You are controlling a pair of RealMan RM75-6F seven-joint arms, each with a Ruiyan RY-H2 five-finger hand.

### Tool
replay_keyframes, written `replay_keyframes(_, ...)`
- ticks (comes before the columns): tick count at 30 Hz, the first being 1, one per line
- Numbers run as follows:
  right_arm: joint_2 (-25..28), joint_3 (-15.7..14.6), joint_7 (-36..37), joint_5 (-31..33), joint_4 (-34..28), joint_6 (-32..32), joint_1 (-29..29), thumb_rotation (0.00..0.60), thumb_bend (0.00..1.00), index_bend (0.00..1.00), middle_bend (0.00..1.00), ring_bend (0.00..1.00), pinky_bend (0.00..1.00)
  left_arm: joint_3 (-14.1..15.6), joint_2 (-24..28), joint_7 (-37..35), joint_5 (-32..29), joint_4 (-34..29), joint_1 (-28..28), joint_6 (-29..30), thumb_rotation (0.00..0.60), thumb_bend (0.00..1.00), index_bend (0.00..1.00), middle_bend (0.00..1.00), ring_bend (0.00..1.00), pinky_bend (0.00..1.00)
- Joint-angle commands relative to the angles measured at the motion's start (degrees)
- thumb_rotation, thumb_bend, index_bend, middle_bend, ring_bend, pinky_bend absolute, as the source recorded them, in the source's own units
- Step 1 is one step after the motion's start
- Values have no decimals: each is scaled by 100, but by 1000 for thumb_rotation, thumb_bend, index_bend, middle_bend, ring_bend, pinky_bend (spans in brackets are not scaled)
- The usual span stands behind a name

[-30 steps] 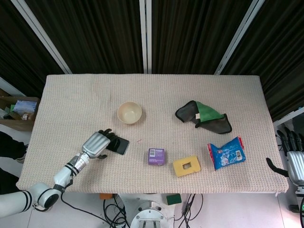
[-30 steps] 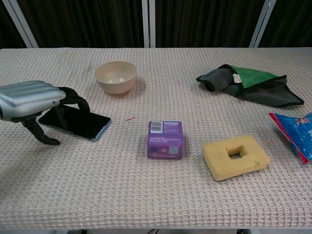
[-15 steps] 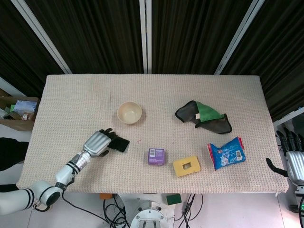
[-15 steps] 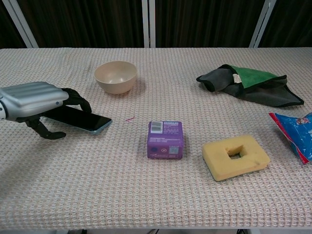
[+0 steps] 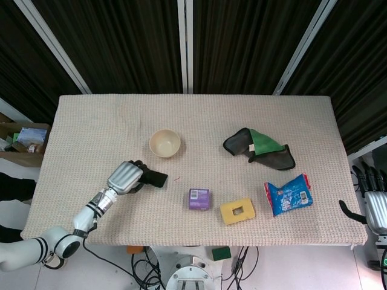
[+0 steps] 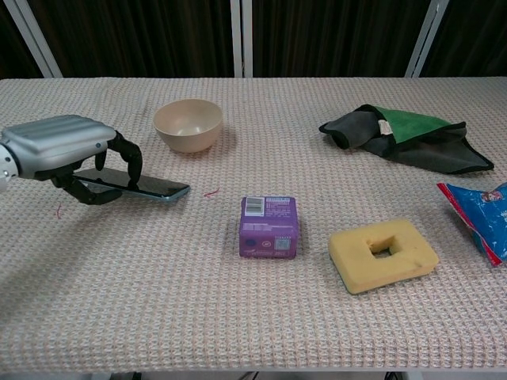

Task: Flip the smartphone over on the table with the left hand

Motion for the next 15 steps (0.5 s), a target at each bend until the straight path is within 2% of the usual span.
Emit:
replay_keyframes(1, -9, -4, 1, 5, 12, -18, 7, 514, 320, 0, 0, 0, 0, -45, -35, -228, 124, 106, 26, 207, 600, 590, 602, 558, 367, 533)
replay_keyframes(7, -13, 3, 1, 24, 29, -30, 13, 515, 320, 0, 0, 0, 0, -147, -97, -372, 191, 332, -28, 371, 600, 586, 633, 600, 401, 571)
replay_keyframes(15, -2, 24, 50, 92, 82, -62, 15, 515, 320, 0, 0, 0, 0, -337, -370, -559, -25, 836, -249, 105, 600, 584, 636, 605, 406, 580)
